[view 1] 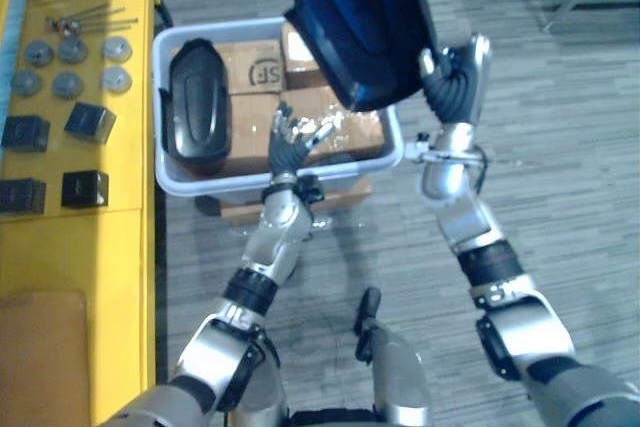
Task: Walk over and take plastic housings, then place them on the shelf
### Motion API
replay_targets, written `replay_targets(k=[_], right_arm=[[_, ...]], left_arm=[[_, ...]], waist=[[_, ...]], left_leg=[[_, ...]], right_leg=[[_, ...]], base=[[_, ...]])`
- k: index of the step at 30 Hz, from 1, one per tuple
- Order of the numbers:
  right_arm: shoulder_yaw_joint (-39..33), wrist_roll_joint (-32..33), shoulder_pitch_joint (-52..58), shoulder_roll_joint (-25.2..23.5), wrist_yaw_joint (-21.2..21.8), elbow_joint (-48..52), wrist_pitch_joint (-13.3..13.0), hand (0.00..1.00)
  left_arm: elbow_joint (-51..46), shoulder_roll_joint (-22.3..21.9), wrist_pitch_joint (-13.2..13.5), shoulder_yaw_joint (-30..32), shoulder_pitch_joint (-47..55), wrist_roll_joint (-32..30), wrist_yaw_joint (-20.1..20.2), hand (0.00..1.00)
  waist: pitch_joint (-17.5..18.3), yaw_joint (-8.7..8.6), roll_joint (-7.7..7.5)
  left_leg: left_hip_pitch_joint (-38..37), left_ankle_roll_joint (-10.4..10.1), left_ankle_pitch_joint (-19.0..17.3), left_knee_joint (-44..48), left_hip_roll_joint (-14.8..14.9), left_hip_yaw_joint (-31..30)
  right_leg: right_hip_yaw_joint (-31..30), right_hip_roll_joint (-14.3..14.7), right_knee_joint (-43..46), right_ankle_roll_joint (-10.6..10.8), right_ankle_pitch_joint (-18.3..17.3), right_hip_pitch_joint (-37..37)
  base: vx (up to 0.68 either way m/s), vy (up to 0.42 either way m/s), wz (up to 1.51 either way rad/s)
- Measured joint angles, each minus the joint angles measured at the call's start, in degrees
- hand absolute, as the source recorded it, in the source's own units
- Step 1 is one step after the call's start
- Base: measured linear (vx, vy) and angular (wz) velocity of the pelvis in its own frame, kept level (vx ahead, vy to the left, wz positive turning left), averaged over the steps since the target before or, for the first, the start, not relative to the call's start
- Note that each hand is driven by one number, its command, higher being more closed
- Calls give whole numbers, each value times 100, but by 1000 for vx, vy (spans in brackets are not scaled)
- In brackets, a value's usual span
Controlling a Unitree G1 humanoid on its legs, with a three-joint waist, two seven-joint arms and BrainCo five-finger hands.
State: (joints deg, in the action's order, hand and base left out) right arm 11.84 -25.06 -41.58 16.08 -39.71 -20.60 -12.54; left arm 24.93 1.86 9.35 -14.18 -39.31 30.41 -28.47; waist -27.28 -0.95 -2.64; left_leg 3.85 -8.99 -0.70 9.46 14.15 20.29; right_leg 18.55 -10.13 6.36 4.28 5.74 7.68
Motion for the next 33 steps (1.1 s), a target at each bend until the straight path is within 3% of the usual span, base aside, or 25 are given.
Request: replay_targets(k=[3, 5, 10, 13, 24, 33], right_arm=[[97, -5, 250, -24, 126, -18, -1, 100], [187, -52, 496, -62, 158, -27, -1, 100], [317, -72, 758, -134, 210, -51, -1, 100], [387, -52, 786, -192, 211, -107, -4, 100], [608, -50, 1304, -309, 191, 56, -360, 100], [897, 63, 1837, -541, 416, 731, -623, 100]], left_arm=[[-2, -5, 303, 6, 33, -92, -18, 0], [-97, -14, 442, 13, 176, -159, -5, 0], [-438, -42, 530, -11, 421, -135, 67, 0], [-529, -43, 485, -33, 555, -135, 67, 0], [-547, -188, -193, -68, 826, -172, -20, 0], [-337, -232, -204, -63, 1062, -145, -56, 0]], waist=[[45, 2, 5], [279, 4, 6], [594, 9, 34], [730, 21, 39], [921, 25, 49], [1130, 27, -12]], left_leg=[[-196, -13, 13, -66, 3, 52], [-230, -15, 19, -113, -12, 64], [-392, -12, 16, -131, -89, 58], [-382, -5, 9, -130, -101, 58], [-386, 5, 2, -121, -127, -33], [-400, 2, -11, -127, -130, -55]], right_leg=[[-16, 16, -37, 1, 3, -162], [-13, 29, -151, 27, 41, -223], [23, 19, -576, 85, 254, -592], [40, 26, -708, 86, 333, -636], [116, 34, -912, 100, 439, -777], [125, 70, -1078, 110, 506, -885]], base=[[4, 12, -4], [1, 9, -2], [-3, 29, 2], [-56, 17, 0], [-13, 6, 1], [23, 11, 2]])
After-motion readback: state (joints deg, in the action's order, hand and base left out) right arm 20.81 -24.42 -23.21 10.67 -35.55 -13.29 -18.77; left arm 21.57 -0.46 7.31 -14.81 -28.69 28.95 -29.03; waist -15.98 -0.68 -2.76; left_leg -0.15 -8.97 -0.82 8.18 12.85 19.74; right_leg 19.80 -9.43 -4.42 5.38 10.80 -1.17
